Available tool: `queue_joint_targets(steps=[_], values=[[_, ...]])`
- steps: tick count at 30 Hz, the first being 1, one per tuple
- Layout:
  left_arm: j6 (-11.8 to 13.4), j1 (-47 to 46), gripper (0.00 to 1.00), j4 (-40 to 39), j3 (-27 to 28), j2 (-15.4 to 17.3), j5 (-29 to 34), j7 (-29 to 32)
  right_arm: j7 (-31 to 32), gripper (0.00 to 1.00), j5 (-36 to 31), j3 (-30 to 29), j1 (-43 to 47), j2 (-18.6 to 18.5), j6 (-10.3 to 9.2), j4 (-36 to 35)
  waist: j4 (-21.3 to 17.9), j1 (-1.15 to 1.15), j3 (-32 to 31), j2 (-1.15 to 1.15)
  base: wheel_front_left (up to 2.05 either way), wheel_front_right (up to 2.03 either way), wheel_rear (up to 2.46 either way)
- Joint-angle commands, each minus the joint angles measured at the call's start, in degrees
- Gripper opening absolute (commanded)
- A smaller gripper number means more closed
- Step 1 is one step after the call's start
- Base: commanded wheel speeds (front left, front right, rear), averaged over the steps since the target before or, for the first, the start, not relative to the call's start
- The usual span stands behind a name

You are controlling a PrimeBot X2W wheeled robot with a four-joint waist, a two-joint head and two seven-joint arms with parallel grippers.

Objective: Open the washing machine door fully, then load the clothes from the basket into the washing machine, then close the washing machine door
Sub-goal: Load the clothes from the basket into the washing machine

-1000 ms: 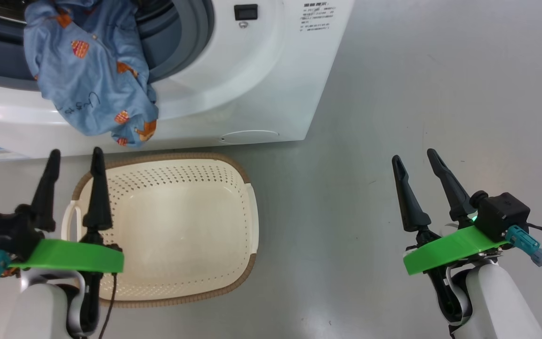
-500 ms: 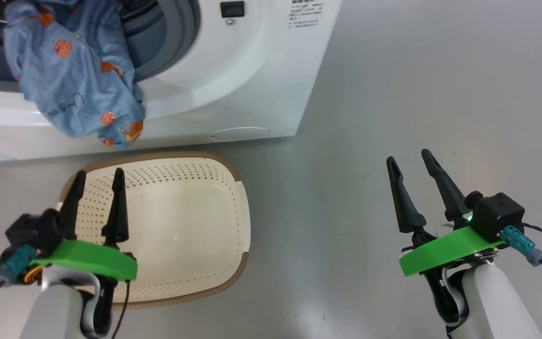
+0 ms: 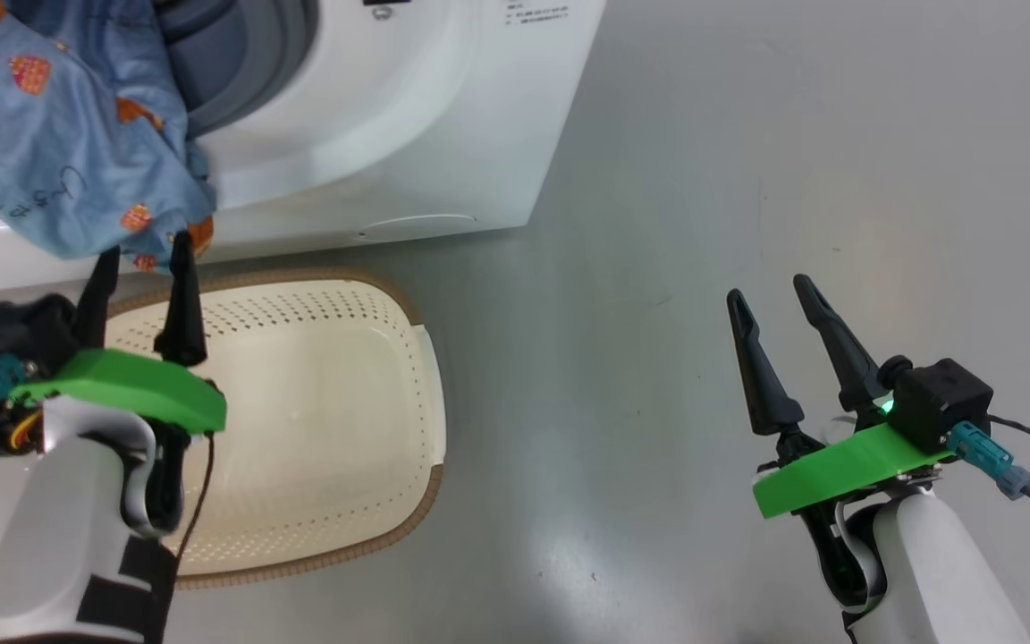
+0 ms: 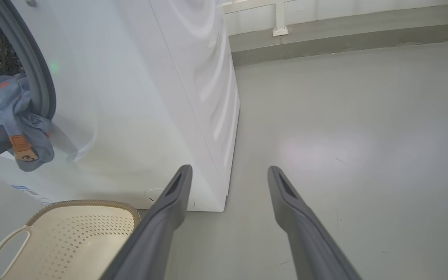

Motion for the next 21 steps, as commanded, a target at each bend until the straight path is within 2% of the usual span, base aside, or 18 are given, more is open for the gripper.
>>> queue_joint_targets(steps=[1, 21], values=[[-0.2, -1.3, 1.00, -0.2, 1.9, 2.1, -0.1, -0.3, -0.3, 1.00, 0.6, 1.5, -0.2, 0.3, 0.09, -1.4, -0.7, 0.00, 0.7, 0.00, 0.00, 0.00, 0.00], [-0.2, -14.8, 1.00, 11.7, 1.7, 4.9, -5.3, -0.3, -0.3, 1.00, 1.8, 2.0, -1.4, 0.3, 0.09, -1.9, -2.7, 0.00, 3.6, 0.00, 0.00, 0.00, 0.00]])
